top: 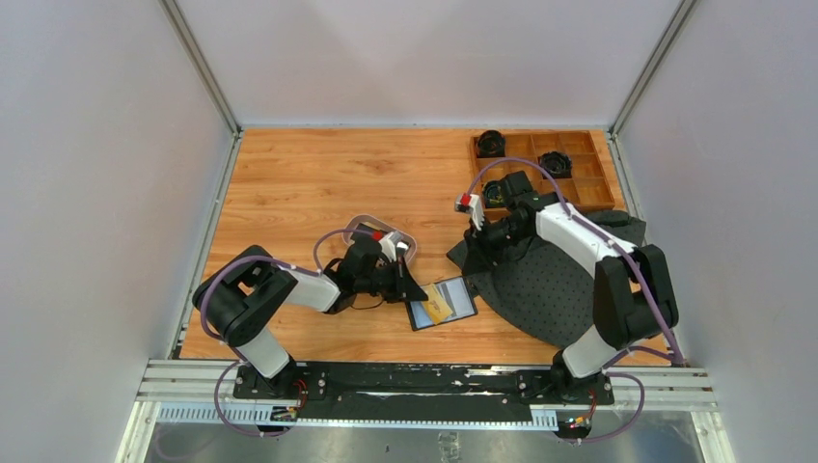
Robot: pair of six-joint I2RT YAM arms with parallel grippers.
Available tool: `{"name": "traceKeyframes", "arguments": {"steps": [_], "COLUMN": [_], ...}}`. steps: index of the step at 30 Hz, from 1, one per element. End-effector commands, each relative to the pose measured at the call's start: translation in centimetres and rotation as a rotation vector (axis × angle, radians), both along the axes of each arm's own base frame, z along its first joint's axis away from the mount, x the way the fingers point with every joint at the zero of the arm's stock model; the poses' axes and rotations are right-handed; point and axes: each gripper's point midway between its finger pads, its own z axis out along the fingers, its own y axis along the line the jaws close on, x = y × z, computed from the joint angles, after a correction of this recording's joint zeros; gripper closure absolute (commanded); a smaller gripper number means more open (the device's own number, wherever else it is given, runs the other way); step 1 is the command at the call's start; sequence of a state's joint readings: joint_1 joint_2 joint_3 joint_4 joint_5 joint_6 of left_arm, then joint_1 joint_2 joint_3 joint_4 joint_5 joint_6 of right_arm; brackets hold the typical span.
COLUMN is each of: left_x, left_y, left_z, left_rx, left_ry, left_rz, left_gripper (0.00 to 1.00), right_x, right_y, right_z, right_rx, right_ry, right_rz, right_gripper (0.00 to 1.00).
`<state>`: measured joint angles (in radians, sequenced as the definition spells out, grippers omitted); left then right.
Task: Put the credit cards into the card holder
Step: Insert the credit card into the card holder.
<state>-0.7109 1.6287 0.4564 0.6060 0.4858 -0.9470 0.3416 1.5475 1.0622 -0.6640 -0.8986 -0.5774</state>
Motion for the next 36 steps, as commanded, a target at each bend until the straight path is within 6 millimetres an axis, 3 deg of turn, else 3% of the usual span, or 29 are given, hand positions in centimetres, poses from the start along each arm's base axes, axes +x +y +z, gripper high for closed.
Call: {"name": "traceKeyframes", "arguments": {"steps": [1,11,24,36], "left_x": [0.4,0.2,-0.9,-0.3], "left_y": [-0.1,-1.7,-1.1,-1.2], "left_z": [-0.6,-0.8,-2.9,-4.0], "left_rx": [0.042,0.032,0.105,0.177], "left_ry": [-0.002,0.015,0.118,0.146], "left_rz": [0.001,-0.054,-0.071,-0.070], "left_gripper": [1.00,1.00,1.00,0.89], "right_x": [0.0,-0.8,-2.5,-1.4], "right_y": [-0.1,0.0,1.4,1.9], "right_z": [-1.0,-2.8,-4.0,-6.3], "right_rx": [-0.070,-0.136,-0.171,-0.247], "right_ry": [0.014,0.068,0.107,0.207], "right_rz": [0.023,0.068,0.150,0.037], "right_gripper": [0.59,0.61,0.64,0.82]}}
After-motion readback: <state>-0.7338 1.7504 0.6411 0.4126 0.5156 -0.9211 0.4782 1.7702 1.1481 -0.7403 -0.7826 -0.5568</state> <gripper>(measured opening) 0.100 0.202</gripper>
